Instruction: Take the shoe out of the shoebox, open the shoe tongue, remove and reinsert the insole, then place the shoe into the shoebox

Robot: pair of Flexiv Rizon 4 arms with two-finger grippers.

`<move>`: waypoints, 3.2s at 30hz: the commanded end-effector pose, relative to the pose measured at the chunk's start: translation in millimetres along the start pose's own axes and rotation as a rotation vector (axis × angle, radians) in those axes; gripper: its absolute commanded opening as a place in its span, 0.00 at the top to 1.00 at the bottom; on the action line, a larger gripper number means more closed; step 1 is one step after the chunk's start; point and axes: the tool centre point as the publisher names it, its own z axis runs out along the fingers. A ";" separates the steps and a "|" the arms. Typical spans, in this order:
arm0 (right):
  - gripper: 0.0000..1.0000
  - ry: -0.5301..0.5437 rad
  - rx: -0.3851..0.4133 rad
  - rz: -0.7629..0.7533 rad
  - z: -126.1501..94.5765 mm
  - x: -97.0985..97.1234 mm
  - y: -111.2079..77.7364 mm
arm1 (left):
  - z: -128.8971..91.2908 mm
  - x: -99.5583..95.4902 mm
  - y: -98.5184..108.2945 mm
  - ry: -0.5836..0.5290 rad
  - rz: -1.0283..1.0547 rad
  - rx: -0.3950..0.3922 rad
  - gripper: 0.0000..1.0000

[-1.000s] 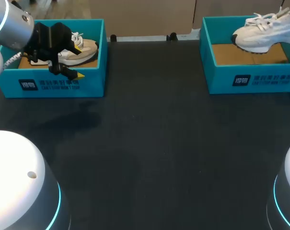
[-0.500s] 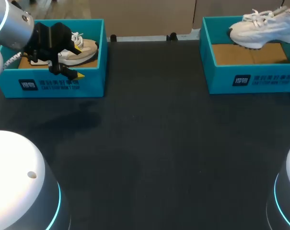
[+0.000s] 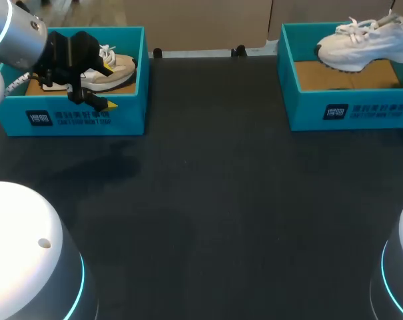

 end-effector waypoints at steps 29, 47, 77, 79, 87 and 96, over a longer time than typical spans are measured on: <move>1.00 -0.030 -0.054 0.052 64.2 23.6 27.7 | -0.5 0.8 -0.5 -0.001 0.000 -0.004 0.00; 1.00 -0.045 -0.042 0.046 85.8 29.4 22.8 | -0.5 0.8 -0.5 -0.001 0.000 -0.004 0.00; 1.00 -0.070 0.005 0.053 116.0 41.0 -18.7 | -0.5 0.8 -0.5 -0.001 0.000 -0.004 0.00; 1.00 -0.069 0.008 0.054 117.5 41.1 -19.9 | -0.5 0.8 -0.5 -0.001 0.000 -0.004 0.00; 1.00 -0.074 0.020 0.055 126.1 44.3 -26.3 | -0.5 0.8 -0.5 -0.001 0.000 -0.004 0.00; 1.00 -0.082 0.039 0.051 136.8 45.0 -30.5 | -0.5 0.8 -0.5 -0.001 0.000 -0.004 0.00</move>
